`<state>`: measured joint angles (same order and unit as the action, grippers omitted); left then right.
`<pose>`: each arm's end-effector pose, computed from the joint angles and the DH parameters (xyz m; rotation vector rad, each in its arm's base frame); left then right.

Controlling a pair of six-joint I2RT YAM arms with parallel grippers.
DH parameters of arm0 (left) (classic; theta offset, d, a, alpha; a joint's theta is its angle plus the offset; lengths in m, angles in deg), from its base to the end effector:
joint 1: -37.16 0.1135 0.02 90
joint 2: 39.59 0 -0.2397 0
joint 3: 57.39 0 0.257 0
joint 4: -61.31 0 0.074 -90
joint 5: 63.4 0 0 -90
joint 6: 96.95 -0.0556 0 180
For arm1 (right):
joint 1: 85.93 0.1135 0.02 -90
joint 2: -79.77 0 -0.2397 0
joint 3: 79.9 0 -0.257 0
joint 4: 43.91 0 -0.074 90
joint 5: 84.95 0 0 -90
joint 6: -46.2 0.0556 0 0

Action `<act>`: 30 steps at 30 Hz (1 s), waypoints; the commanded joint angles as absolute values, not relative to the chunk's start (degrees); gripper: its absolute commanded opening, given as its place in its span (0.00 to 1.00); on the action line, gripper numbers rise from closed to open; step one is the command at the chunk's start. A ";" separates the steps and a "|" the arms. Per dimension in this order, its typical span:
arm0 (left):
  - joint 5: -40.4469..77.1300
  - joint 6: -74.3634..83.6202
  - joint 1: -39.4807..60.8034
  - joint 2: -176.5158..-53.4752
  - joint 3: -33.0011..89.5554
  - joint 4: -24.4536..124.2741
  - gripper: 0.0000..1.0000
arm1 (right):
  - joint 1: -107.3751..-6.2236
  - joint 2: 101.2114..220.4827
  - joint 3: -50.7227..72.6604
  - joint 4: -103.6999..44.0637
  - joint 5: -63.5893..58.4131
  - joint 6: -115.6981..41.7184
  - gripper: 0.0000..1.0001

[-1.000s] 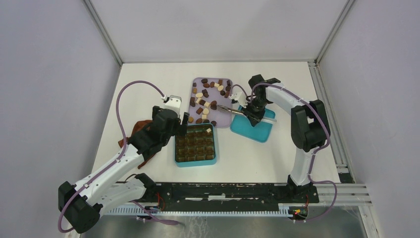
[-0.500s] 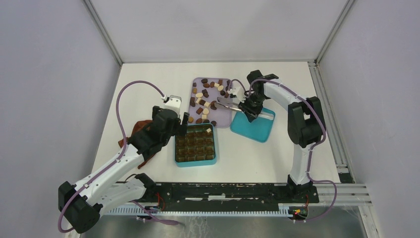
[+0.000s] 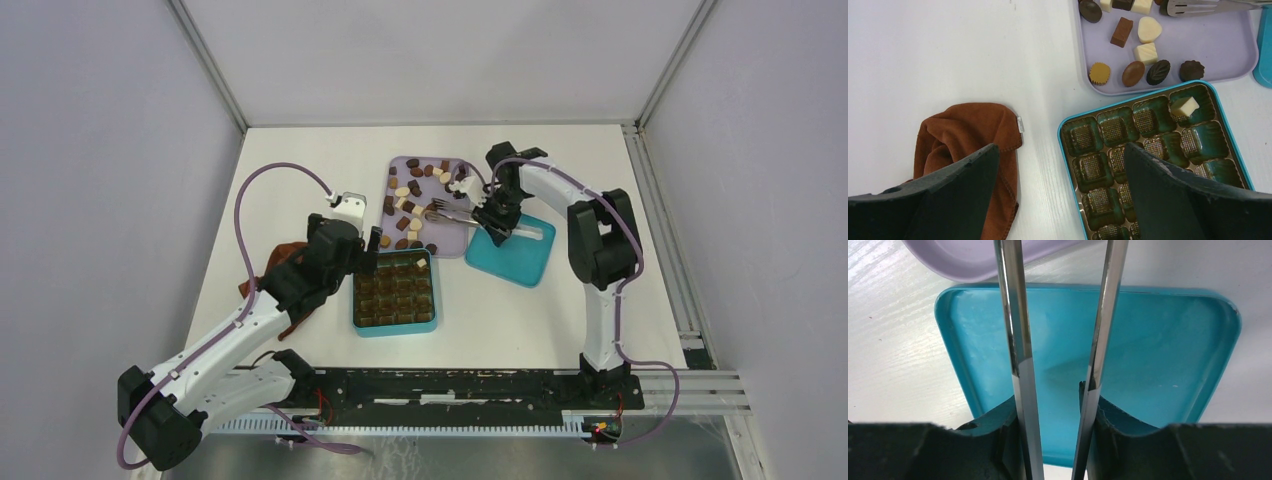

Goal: Pack the chocolate
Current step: Pick up the fake chocolate from the plate.

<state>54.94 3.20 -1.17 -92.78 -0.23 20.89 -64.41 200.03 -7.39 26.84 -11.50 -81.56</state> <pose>0.1981 -0.1230 0.2502 0.2523 2.1064 0.0485 0.3717 0.1636 0.1373 -1.4864 2.5630 0.4029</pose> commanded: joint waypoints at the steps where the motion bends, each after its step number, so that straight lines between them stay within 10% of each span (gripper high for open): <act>1: 55.12 0.61 -0.65 -92.40 0.01 22.94 0.99 | -62.97 200.89 -10.33 28.06 -11.05 -81.38 0.43; 30: 54.82 0.63 -0.46 -92.41 -0.03 22.85 0.99 | -60.91 199.53 -8.30 28.04 -10.16 -81.25 0.41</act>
<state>54.74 3.20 -0.77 -92.80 -0.23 20.91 -61.28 198.11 -5.71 26.95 -8.88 -81.54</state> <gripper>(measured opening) 0.990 0.418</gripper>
